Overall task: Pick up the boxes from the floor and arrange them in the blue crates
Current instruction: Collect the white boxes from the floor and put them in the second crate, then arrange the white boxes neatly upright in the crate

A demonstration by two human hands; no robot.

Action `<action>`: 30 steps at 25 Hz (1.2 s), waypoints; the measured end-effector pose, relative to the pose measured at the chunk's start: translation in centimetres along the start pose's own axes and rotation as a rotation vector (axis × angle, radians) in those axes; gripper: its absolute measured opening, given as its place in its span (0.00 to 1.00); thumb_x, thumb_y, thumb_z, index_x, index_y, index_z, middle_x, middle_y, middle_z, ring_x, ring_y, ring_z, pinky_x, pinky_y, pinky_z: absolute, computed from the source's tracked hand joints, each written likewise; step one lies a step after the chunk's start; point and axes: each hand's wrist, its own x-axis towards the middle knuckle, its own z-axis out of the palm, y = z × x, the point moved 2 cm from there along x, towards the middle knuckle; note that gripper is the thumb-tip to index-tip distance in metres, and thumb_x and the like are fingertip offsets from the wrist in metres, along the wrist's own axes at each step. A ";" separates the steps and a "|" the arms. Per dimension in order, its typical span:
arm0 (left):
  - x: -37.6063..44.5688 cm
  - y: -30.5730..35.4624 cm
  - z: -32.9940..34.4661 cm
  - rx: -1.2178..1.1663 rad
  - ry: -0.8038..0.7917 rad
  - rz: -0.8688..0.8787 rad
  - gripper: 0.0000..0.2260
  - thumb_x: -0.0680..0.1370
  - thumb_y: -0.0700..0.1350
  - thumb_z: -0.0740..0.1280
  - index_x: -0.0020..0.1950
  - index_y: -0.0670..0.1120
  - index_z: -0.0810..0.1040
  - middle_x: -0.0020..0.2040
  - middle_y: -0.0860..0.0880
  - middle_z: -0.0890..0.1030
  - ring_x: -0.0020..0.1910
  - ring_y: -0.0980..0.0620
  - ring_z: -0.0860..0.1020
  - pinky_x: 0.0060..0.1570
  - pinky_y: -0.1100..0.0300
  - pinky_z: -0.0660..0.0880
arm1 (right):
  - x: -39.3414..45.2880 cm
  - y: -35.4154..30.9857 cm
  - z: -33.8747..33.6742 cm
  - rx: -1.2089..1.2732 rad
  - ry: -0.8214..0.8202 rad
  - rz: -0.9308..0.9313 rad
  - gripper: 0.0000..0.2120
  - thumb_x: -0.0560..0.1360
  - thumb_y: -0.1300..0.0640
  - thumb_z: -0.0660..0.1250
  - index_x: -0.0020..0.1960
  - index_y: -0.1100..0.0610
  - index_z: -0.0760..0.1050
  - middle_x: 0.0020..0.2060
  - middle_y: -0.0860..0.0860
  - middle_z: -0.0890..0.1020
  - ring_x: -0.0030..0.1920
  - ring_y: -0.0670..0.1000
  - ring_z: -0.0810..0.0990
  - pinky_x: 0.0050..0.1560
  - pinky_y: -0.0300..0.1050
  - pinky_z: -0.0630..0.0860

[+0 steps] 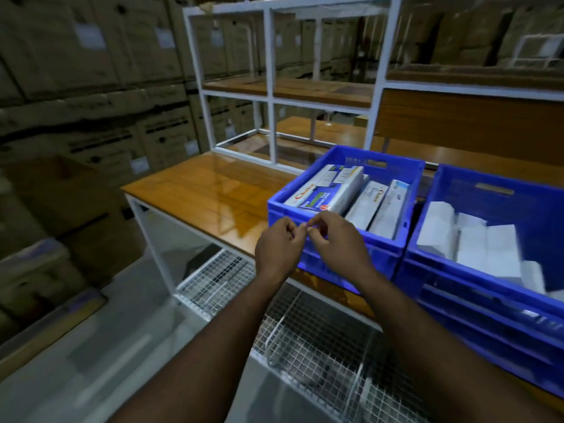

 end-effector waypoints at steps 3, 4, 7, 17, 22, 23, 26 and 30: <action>-2.5 -5.2 -5.2 0.092 0.018 -0.076 0.17 0.79 0.56 0.66 0.34 0.49 0.68 0.31 0.51 0.74 0.34 0.47 0.75 0.34 0.53 0.68 | -1.9 -3.6 4.9 -0.020 -0.116 0.044 0.07 0.75 0.52 0.67 0.51 0.52 0.77 0.39 0.47 0.79 0.44 0.51 0.80 0.44 0.48 0.74; -3.4 -6.9 -7.0 0.122 0.020 -0.106 0.17 0.79 0.56 0.66 0.34 0.50 0.67 0.31 0.51 0.74 0.34 0.48 0.75 0.34 0.53 0.68 | -2.9 -5.0 6.7 -0.030 -0.166 0.047 0.07 0.75 0.52 0.66 0.52 0.52 0.77 0.38 0.46 0.78 0.44 0.52 0.80 0.42 0.47 0.74; -6.8 -12.0 -12.9 0.167 0.038 -0.206 0.16 0.79 0.55 0.65 0.36 0.48 0.68 0.32 0.50 0.75 0.36 0.46 0.76 0.35 0.53 0.67 | -6.2 -9.8 11.9 -0.052 -0.306 0.033 0.07 0.75 0.52 0.65 0.52 0.51 0.75 0.36 0.46 0.76 0.42 0.53 0.79 0.37 0.45 0.69; -29.1 -34.0 -32.2 0.204 0.230 -0.825 0.11 0.78 0.56 0.65 0.42 0.51 0.75 0.44 0.51 0.82 0.47 0.48 0.81 0.42 0.59 0.70 | -21.3 -26.4 30.5 -0.022 -0.829 -0.067 0.06 0.74 0.52 0.66 0.47 0.52 0.79 0.45 0.51 0.84 0.49 0.54 0.81 0.47 0.45 0.74; -40.1 -40.4 -38.0 0.120 0.407 -1.084 0.09 0.78 0.56 0.67 0.45 0.51 0.77 0.48 0.51 0.84 0.51 0.49 0.81 0.48 0.59 0.74 | -30.0 -33.5 38.9 -0.046 -1.217 -0.260 0.07 0.76 0.49 0.66 0.49 0.52 0.78 0.49 0.50 0.83 0.51 0.52 0.80 0.51 0.45 0.75; -41.7 -41.4 -39.0 0.099 0.456 -1.129 0.10 0.78 0.55 0.67 0.45 0.50 0.77 0.47 0.51 0.85 0.51 0.49 0.82 0.49 0.58 0.75 | -31.3 -35.0 40.6 -0.056 -1.276 -0.302 0.08 0.76 0.49 0.66 0.50 0.53 0.78 0.50 0.50 0.83 0.52 0.52 0.80 0.52 0.45 0.75; -45.0 -43.6 -42.4 0.079 0.571 -1.239 0.10 0.78 0.55 0.67 0.45 0.49 0.79 0.44 0.52 0.85 0.48 0.50 0.83 0.50 0.57 0.77 | -34.1 -39.2 45.1 -0.080 -1.394 -0.432 0.10 0.77 0.49 0.66 0.53 0.53 0.78 0.52 0.50 0.82 0.54 0.52 0.80 0.53 0.44 0.74; -48.0 -47.1 -47.1 0.056 0.684 -1.365 0.09 0.77 0.53 0.67 0.40 0.51 0.76 0.45 0.50 0.86 0.47 0.48 0.85 0.51 0.54 0.80 | -36.6 -44.8 50.5 -0.064 -1.516 -0.517 0.10 0.76 0.48 0.66 0.54 0.52 0.77 0.52 0.49 0.82 0.53 0.51 0.79 0.54 0.45 0.76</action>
